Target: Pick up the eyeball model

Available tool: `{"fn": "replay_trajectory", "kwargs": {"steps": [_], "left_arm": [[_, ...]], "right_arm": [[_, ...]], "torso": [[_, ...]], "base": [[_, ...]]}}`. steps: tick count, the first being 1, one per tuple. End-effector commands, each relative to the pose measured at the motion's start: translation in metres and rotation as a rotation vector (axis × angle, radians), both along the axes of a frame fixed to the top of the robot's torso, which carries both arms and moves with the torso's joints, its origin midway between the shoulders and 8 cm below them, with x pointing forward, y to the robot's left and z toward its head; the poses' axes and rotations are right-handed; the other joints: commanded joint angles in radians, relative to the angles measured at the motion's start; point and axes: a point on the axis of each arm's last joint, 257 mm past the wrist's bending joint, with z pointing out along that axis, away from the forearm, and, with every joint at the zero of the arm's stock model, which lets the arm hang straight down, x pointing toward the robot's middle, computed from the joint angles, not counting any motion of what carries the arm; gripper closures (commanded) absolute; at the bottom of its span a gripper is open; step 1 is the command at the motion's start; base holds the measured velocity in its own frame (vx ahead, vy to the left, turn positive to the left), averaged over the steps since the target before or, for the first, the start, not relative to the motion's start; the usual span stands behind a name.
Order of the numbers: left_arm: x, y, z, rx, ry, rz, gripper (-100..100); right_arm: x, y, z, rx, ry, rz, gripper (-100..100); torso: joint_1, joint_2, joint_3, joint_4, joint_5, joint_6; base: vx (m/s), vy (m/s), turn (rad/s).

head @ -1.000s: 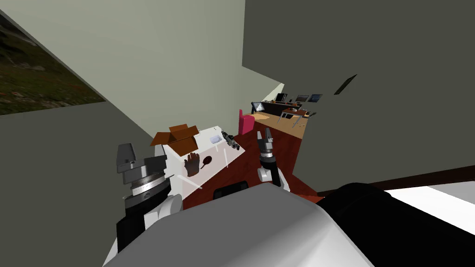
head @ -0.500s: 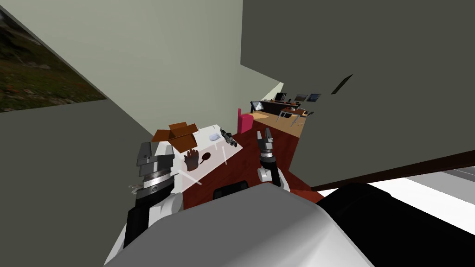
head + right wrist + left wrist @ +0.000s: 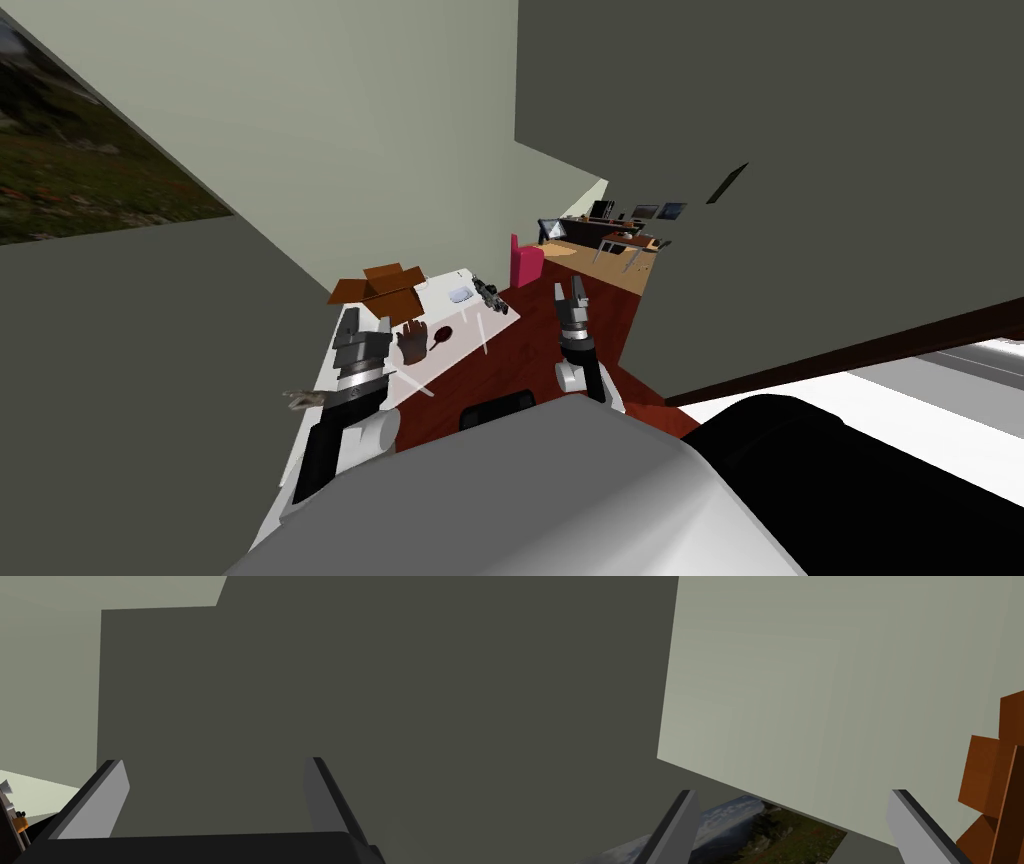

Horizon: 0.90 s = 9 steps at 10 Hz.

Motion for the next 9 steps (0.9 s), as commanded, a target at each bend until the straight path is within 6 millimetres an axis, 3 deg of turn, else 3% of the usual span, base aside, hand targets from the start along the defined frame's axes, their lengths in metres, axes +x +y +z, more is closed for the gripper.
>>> {"fn": "replay_trajectory", "kwargs": {"steps": [1, 4, 6, 9], "left_arm": [[0.015, 0.002, -0.019, -0.015, 0.059, -0.008, -100], [0.032, 0.005, -0.048, -0.033, 0.139, -0.015, -100], [0.048, 0.008, -0.081, -0.049, 0.227, -0.017, -100], [0.063, 0.012, -0.114, -0.061, 0.320, -0.017, -100]], "right_arm": [[0.000, 0.000, 0.000, 0.000, 0.000, 0.000, 0], [0.000, 0.000, 0.000, 0.000, 0.000, 0.000, 0], [0.000, 0.000, 0.000, 0.000, 0.000, 0.000, 0], [0.000, 0.000, 0.000, 0.000, 0.000, 0.000, 0]], "torso": [[0.000, 0.000, 0.000, 0.000, 0.000, 0.000], [0.000, -0.002, -0.001, 0.000, 0.000, 0.000], [0.001, -0.003, -0.002, -0.001, 0.000, 0.000], [0.000, -0.003, -0.002, -0.001, 0.000, 0.000]], "base": [[-0.046, -0.022, -0.024], [-0.029, -0.018, -0.020], [-0.010, -0.018, -0.024], [0.000, -0.018, -0.013]]}}
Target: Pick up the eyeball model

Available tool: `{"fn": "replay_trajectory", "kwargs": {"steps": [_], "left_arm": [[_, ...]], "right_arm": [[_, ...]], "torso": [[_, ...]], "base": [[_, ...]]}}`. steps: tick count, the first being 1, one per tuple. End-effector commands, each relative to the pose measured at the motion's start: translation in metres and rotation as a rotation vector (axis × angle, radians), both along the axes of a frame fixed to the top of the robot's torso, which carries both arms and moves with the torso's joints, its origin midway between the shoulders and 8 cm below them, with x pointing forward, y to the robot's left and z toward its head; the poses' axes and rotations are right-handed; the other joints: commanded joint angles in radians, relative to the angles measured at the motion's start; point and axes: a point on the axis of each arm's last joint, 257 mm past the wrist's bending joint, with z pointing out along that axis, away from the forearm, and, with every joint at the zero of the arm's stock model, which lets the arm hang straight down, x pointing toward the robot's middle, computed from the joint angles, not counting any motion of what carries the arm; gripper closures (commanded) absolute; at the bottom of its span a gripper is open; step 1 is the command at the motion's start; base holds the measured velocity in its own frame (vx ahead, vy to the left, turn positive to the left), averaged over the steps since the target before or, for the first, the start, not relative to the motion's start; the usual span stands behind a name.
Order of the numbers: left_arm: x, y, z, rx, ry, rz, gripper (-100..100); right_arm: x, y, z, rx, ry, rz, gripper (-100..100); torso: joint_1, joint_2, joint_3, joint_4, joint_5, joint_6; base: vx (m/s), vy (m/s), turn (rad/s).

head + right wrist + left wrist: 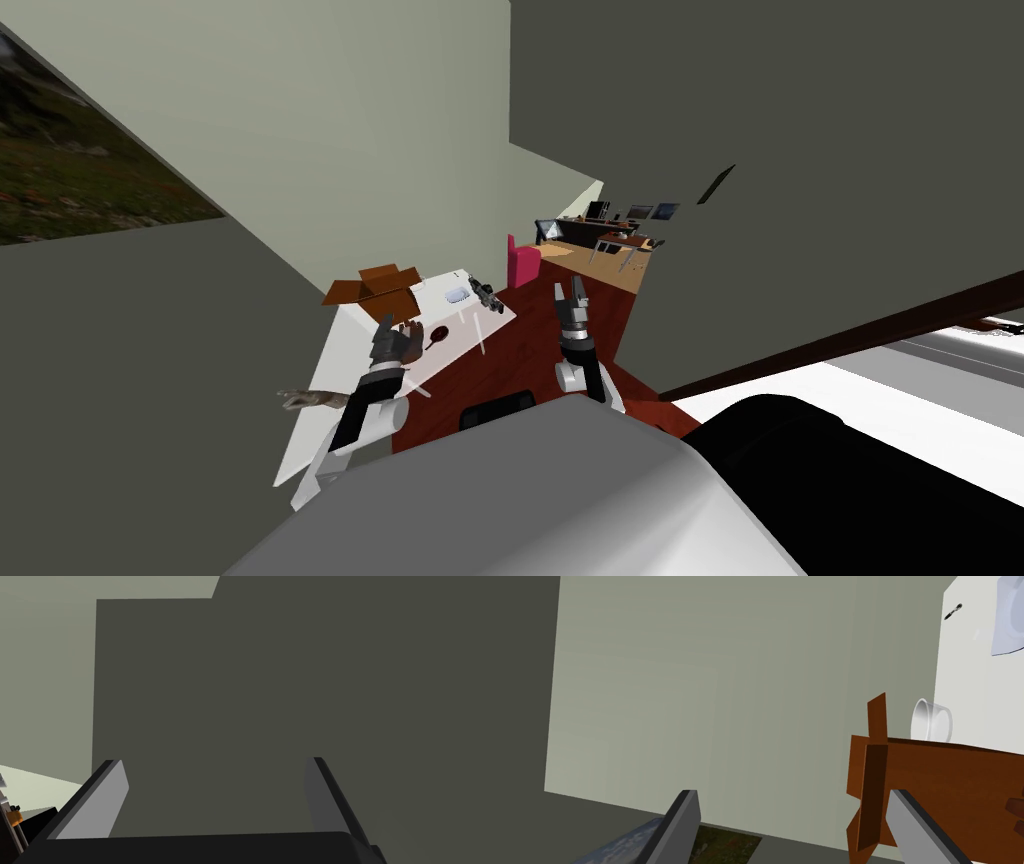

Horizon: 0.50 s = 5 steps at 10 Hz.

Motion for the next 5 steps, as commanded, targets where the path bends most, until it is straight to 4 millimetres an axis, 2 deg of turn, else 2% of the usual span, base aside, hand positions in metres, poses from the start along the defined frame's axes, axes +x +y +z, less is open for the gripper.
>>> {"fn": "replay_trajectory", "kwargs": {"steps": [1, 2, 3, 4, 5], "left_arm": [[0.011, 0.003, -0.023, -0.005, 0.068, 0.000, -100], [0.011, 0.004, -0.029, -0.006, 0.081, 0.002, -100], [0.017, 0.007, -0.046, -0.009, 0.129, 0.004, -100], [0.017, 0.007, -0.048, -0.009, 0.134, 0.004, -100], [0.023, 0.010, -0.064, -0.010, 0.181, 0.007, -100]], "right_arm": [[0.000, 0.000, 0.000, 0.000, 0.000, 0.000, 0], [0.000, 0.000, 0.000, 0.000, 0.000, 0.000, 0], [0.000, 0.000, 0.000, 0.000, 0.000, 0.000, 0], [0.000, 0.000, 0.000, 0.000, 0.000, 0.000, 0], [0.000, 0.000, 0.000, 0.000, 0.000, 0.000, 0]], "torso": [[0.000, 0.000, 0.000, 0.000, 0.000, 0.000], [0.000, -0.001, 0.000, 0.000, 0.000, 0.000], [0.000, 0.000, 0.000, 0.000, 0.000, 0.000], [0.000, -0.001, 0.000, 0.000, 0.000, 0.000], [0.000, -0.001, 0.000, 0.000, 0.000, 0.000]], "base": [[0.010, -0.022, -0.031], [0.011, -0.015, -0.013], [0.015, -0.015, -0.017], [0.013, -0.012, -0.009], [0.020, -0.015, -0.014]]}}
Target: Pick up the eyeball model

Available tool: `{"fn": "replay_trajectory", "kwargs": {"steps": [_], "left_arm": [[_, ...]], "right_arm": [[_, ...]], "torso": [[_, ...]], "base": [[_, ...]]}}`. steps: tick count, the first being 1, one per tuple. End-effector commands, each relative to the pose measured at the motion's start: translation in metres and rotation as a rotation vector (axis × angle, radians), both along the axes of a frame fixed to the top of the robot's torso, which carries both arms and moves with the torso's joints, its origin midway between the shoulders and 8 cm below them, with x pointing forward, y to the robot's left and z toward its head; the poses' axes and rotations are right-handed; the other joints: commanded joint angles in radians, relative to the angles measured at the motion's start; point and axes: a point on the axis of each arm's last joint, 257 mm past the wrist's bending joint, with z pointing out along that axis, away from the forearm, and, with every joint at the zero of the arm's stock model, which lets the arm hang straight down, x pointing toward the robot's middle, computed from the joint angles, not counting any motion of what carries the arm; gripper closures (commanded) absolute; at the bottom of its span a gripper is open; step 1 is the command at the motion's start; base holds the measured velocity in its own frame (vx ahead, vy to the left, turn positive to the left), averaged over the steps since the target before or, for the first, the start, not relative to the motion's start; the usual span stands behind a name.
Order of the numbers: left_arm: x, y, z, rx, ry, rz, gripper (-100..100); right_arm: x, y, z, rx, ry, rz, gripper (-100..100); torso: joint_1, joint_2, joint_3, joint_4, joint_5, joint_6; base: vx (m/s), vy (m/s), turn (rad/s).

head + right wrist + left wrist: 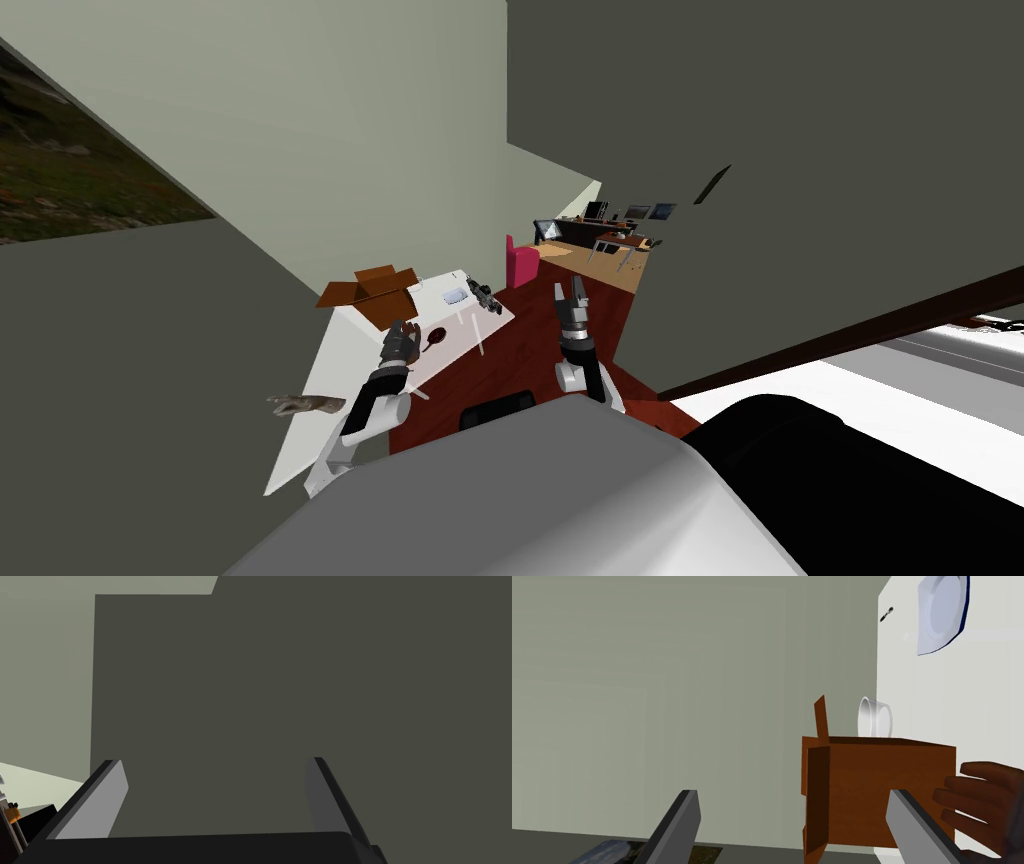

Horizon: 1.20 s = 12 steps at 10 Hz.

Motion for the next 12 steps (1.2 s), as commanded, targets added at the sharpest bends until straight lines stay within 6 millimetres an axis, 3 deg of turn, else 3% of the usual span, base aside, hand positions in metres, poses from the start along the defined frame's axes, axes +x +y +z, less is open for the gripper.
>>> {"fn": "replay_trajectory", "kwargs": {"steps": [1, 2, 3, 4, 5, 6, 8, 12], "left_arm": [[0.007, 0.004, -0.024, -0.001, 0.071, 0.005, -100], [0.007, 0.004, -0.029, -0.003, 0.085, 0.006, -100], [0.010, 0.008, -0.048, -0.003, 0.140, 0.011, -100], [0.010, 0.008, -0.048, -0.003, 0.140, 0.011, -100], [0.013, 0.012, -0.064, -0.001, 0.188, 0.015, -100], [0.013, 0.013, -0.068, -0.002, 0.195, 0.016, -100], [0.016, 0.022, -0.100, 0.003, 0.294, 0.027, -100], [0.012, 0.033, -0.141, 0.005, 0.413, 0.044, -100]], "right_arm": [[0.000, 0.000, 0.000, 0.000, 0.000, 0.000, 0], [0.000, 0.000, 0.000, 0.000, 0.000, 0.000, 0], [0.000, 0.000, 0.000, 0.000, 0.000, 0.000, 0], [0.000, 0.000, 0.000, 0.000, 0.000, 0.000, 0], [0.000, 0.000, 0.000, 0.000, 0.000, 0.000, 0], [0.000, 0.000, 0.000, 0.000, 0.000, 0.000, 0], [0.000, 0.000, 0.000, 0.000, 0.000, 0.000, 0], [0.000, 0.000, 0.000, 0.000, 0.000, 0.000, 0]], "torso": [[0.000, 0.000, 0.000, 0.000, 0.000, 0.000], [-0.001, -0.001, -0.001, 0.000, 0.000, 0.000], [0.000, 0.000, 0.000, 0.000, 0.000, 0.000], [0.000, 0.000, 0.000, 0.000, 0.000, 0.000], [0.000, 0.000, 0.000, 0.000, 0.000, 0.000], [0.000, -0.001, 0.000, 0.000, 0.000, 0.000], [0.000, -0.001, -0.001, 0.000, 0.000, 0.000], [0.000, -0.002, -0.001, 0.000, 0.000, 0.000]], "base": [[0.035, -0.024, -0.031], [0.027, -0.018, -0.009], [0.022, -0.015, -0.012], [0.021, -0.014, -0.011], [0.034, -0.014, -0.015], [0.032, -0.009, -0.010], [0.045, -0.016, -0.021], [0.049, -0.018, -0.012]]}}
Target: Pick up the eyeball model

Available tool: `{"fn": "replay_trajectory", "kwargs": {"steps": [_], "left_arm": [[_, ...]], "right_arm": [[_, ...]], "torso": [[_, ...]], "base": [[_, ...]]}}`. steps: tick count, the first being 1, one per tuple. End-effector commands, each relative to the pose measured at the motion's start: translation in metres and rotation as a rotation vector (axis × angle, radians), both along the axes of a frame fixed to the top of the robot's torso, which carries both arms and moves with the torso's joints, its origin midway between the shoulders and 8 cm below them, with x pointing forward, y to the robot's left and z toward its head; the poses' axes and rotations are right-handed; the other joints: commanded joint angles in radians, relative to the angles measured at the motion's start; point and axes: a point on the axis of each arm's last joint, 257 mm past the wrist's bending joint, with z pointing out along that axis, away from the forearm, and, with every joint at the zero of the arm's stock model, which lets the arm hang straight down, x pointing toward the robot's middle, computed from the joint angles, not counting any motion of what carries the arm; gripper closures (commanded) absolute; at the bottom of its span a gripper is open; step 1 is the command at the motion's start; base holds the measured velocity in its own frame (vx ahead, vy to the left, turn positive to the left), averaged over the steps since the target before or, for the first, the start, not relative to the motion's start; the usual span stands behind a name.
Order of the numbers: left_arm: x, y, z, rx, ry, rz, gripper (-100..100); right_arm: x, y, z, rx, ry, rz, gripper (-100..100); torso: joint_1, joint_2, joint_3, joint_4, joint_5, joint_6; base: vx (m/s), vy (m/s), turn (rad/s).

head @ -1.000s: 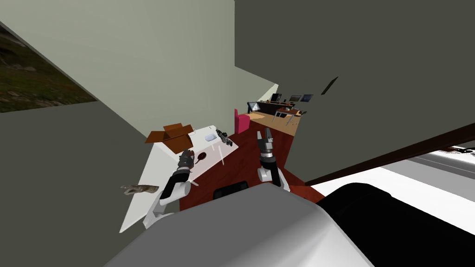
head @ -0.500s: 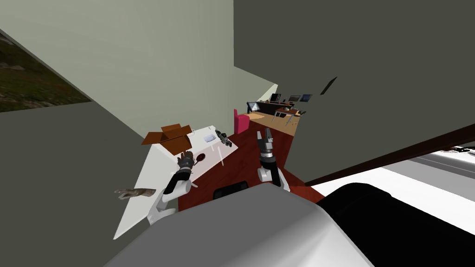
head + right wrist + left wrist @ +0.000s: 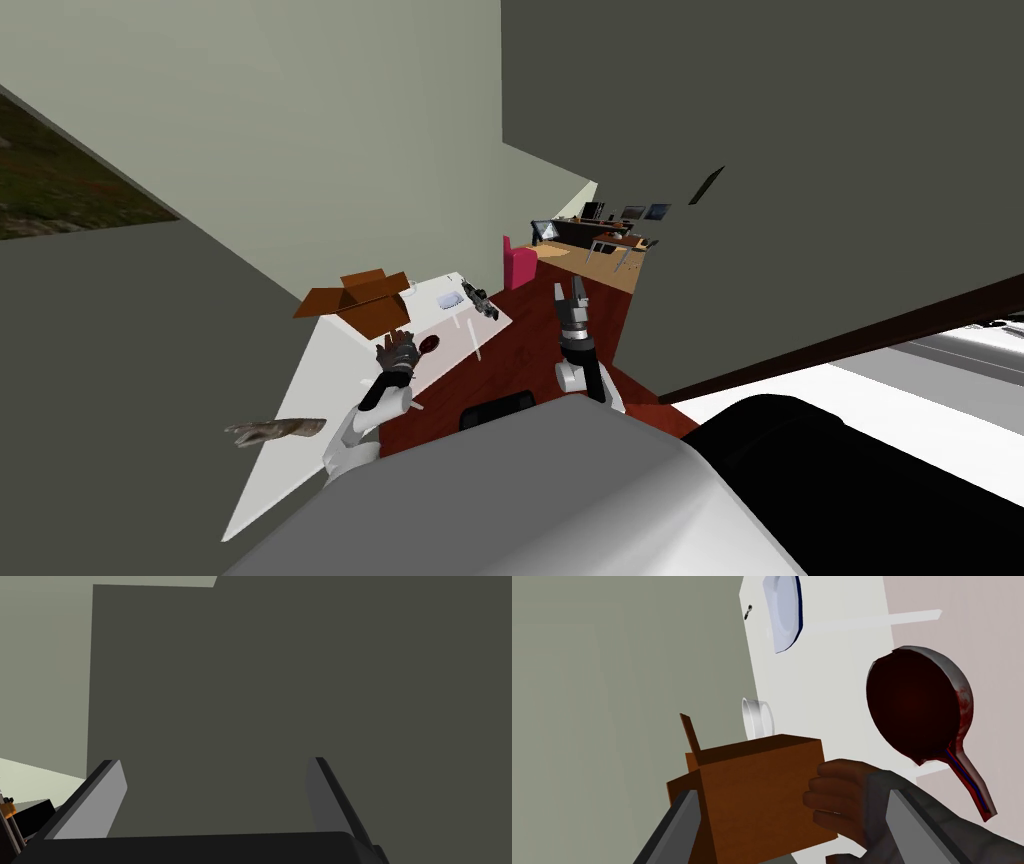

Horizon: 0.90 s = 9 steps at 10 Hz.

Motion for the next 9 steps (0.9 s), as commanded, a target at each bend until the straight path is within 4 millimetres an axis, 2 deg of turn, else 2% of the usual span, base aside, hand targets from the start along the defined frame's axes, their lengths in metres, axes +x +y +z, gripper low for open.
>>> {"fn": "replay_trajectory", "kwargs": {"steps": [1, 3, 7, 8, 9], "left_arm": [[-0.004, 0.006, -0.021, 0.002, 0.066, 0.010, -100], [-0.007, 0.011, -0.037, 0.004, 0.117, 0.017, -100], [-0.027, 0.029, -0.092, 0.009, 0.301, 0.046, -100], [-0.032, 0.032, -0.102, 0.010, 0.337, 0.052, -100], [-0.033, 0.033, -0.103, 0.009, 0.340, 0.053, -100]], "right_arm": [[0.000, 0.000, 0.000, 0.000, 0.000, 0.000, 0], [0.000, 0.000, 0.000, 0.000, 0.000, 0.000, 0], [0.000, 0.000, 0.000, 0.000, 0.000, 0.000, 0], [0.000, 0.000, 0.000, 0.000, 0.000, 0.000, 0], [0.000, 0.000, 0.000, 0.000, 0.000, 0.000, 0]], "torso": [[0.000, 0.000, 0.000, 0.000, 0.000, 0.000], [0.000, -0.001, 0.000, 0.000, 0.000, 0.000], [0.000, -0.002, -0.001, 0.000, 0.000, 0.000], [0.000, -0.002, -0.001, 0.000, 0.000, 0.000], [0.000, -0.002, -0.001, 0.000, 0.000, 0.000]], "base": [[0.048, -0.023, -0.013], [0.058, -0.014, -0.014], [0.074, -0.017, -0.015], [0.077, -0.019, -0.016], [0.056, -0.006, 0.000]]}}
